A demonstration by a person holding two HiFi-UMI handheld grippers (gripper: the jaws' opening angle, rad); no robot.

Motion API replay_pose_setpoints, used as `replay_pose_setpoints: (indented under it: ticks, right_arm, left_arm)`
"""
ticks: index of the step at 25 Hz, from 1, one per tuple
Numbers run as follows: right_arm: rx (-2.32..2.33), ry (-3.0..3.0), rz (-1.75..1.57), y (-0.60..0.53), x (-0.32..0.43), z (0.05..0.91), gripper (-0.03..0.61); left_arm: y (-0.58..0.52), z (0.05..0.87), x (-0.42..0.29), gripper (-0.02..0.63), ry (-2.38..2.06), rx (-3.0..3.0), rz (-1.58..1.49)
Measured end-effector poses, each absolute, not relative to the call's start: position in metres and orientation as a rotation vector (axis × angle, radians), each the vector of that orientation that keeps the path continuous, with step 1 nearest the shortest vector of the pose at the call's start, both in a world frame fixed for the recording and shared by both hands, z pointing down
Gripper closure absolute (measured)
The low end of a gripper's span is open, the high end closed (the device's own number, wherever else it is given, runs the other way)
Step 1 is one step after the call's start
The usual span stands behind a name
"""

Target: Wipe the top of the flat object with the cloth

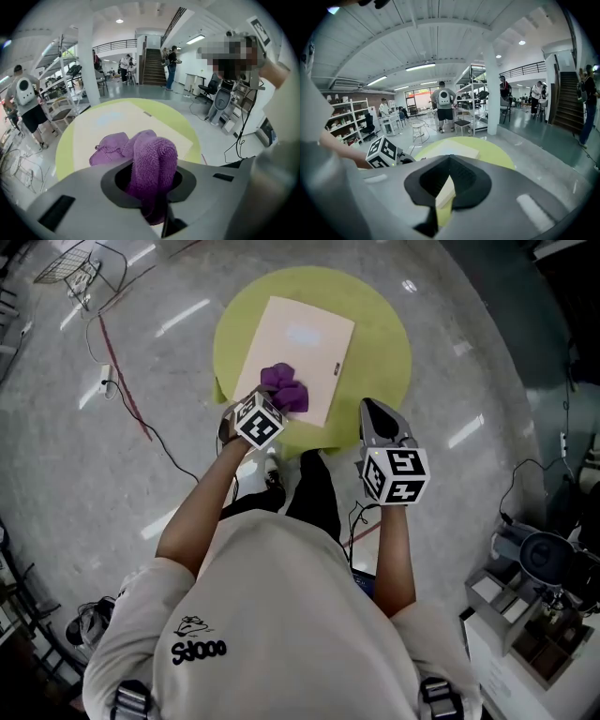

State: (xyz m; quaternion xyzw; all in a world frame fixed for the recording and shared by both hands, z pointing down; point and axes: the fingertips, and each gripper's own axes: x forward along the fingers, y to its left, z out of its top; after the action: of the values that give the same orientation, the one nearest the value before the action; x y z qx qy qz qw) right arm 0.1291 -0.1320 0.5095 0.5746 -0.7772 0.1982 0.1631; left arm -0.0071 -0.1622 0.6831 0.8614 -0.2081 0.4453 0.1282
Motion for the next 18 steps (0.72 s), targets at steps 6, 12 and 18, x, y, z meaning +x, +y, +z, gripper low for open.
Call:
replay_pose_setpoints:
  ticks: [6, 12, 18]
  right_arm:
    - [1.546, -2.262, 0.533, -0.136, 0.097, 0.506, 0.569]
    - [1.499, -2.286, 0.516, -0.132, 0.085, 0.496, 0.569]
    - [1.503, -2.275, 0.521, -0.122, 0.108, 0.486, 0.569]
  left_arm:
    - [-0.166, 0.681, -0.077, 0.548, -0.784, 2.417, 1.27]
    - [-0.156, 0.68, -0.103, 0.548, -0.851, 2.363, 1.263]
    - [-0.131, 0.683, -0.059, 0.548, -0.732, 2.364, 1.315]
